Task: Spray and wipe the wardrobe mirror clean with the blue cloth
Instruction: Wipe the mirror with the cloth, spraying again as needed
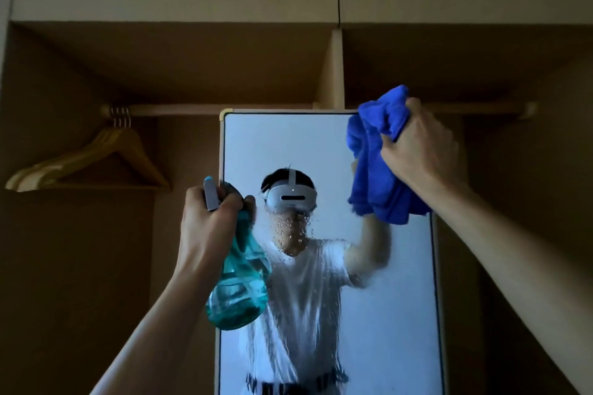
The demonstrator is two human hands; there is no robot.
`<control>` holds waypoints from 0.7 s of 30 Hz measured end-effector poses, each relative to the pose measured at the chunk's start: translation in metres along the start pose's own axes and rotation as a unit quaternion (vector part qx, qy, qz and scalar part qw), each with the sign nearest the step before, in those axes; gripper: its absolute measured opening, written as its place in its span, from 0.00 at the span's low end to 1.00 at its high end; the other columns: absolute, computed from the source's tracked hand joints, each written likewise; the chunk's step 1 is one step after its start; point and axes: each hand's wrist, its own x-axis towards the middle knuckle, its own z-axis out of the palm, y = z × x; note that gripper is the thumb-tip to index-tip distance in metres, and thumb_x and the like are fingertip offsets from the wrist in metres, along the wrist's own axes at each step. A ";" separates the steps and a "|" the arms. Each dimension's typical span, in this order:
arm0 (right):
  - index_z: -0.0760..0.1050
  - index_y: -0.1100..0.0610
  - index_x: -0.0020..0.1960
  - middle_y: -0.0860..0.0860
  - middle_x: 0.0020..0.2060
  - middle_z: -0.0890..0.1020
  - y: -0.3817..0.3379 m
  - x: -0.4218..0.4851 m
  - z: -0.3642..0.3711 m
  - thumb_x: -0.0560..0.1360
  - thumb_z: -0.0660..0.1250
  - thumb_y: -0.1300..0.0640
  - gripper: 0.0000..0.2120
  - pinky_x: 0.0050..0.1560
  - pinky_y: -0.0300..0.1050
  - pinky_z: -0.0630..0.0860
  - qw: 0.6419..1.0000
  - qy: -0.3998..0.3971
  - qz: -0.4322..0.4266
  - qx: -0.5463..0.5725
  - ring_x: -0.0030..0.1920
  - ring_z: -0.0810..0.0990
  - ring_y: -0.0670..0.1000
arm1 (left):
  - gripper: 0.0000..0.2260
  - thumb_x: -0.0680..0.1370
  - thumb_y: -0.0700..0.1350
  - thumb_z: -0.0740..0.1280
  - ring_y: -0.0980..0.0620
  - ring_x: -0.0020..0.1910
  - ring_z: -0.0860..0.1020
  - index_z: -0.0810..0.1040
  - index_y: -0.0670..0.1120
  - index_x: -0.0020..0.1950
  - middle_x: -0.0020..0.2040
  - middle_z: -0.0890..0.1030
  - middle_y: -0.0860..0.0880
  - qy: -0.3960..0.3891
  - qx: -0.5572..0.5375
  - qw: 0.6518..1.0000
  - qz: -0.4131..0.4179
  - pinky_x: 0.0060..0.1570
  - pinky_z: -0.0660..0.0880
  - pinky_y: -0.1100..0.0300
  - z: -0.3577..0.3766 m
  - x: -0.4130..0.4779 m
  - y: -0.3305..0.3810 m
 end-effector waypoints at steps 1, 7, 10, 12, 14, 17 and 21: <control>0.68 0.57 0.61 0.57 0.53 0.78 0.011 0.000 -0.003 0.76 0.66 0.53 0.17 0.45 0.54 0.76 1.000 0.004 0.005 -0.002 0.50 0.80 0.63 | 0.14 0.68 0.51 0.68 0.43 0.51 0.80 0.74 0.51 0.52 0.52 0.80 0.44 -0.001 0.006 1.000 0.002 0.54 0.77 0.41 0.001 -0.001 0.001; 0.68 0.58 0.60 0.58 0.52 0.78 0.053 -0.002 -0.015 0.76 0.67 0.54 0.16 0.41 0.51 0.73 0.999 0.014 0.021 -0.029 0.49 0.80 0.63 | 0.08 0.76 0.47 0.70 0.44 0.48 0.78 0.73 0.52 0.51 0.49 0.78 0.47 0.017 0.037 0.999 0.014 0.50 0.75 0.45 0.003 0.000 -0.008; 0.68 0.59 0.60 0.59 0.52 0.78 0.053 -0.005 -0.014 0.76 0.67 0.54 0.16 0.43 0.54 0.74 0.999 0.018 0.023 -0.033 0.48 0.80 0.64 | 0.09 0.76 0.47 0.70 0.45 0.48 0.77 0.73 0.50 0.54 0.50 0.78 0.47 0.019 0.048 0.998 0.020 0.51 0.74 0.45 0.005 -0.001 -0.011; 0.68 0.59 0.60 0.59 0.52 0.77 0.048 -0.007 -0.012 0.76 0.67 0.54 0.16 0.43 0.54 0.75 0.999 0.024 0.023 -0.030 0.47 0.80 0.64 | 0.09 0.77 0.46 0.69 0.46 0.47 0.77 0.73 0.48 0.55 0.49 0.77 0.47 0.023 0.059 0.998 0.028 0.48 0.74 0.47 0.006 -0.002 -0.013; 0.68 0.59 0.61 0.59 0.52 0.77 0.043 -0.011 -0.010 0.76 0.67 0.54 0.17 0.42 0.54 0.76 0.999 0.031 0.015 -0.029 0.46 0.81 0.64 | 0.09 0.77 0.46 0.69 0.46 0.47 0.76 0.73 0.47 0.55 0.48 0.77 0.48 0.024 0.065 0.997 0.035 0.46 0.72 0.49 0.006 -0.002 -0.013; 0.67 0.58 0.62 0.59 0.52 0.77 0.035 -0.017 -0.005 0.75 0.69 0.55 0.19 0.41 0.55 0.77 0.999 0.031 -0.003 -0.039 0.45 0.81 0.64 | 0.09 0.77 0.46 0.69 0.45 0.48 0.76 0.73 0.48 0.55 0.49 0.77 0.48 0.024 0.068 0.997 0.029 0.48 0.73 0.47 0.006 -0.002 -0.012; 0.68 0.57 0.63 0.57 0.52 0.78 0.018 -0.025 0.001 0.75 0.68 0.55 0.19 0.38 0.50 0.73 0.999 0.015 -0.011 -0.041 0.44 0.81 0.63 | 0.09 0.78 0.46 0.69 0.45 0.49 0.76 0.73 0.48 0.56 0.50 0.77 0.48 0.023 0.069 0.997 0.020 0.51 0.74 0.46 0.005 -0.002 -0.010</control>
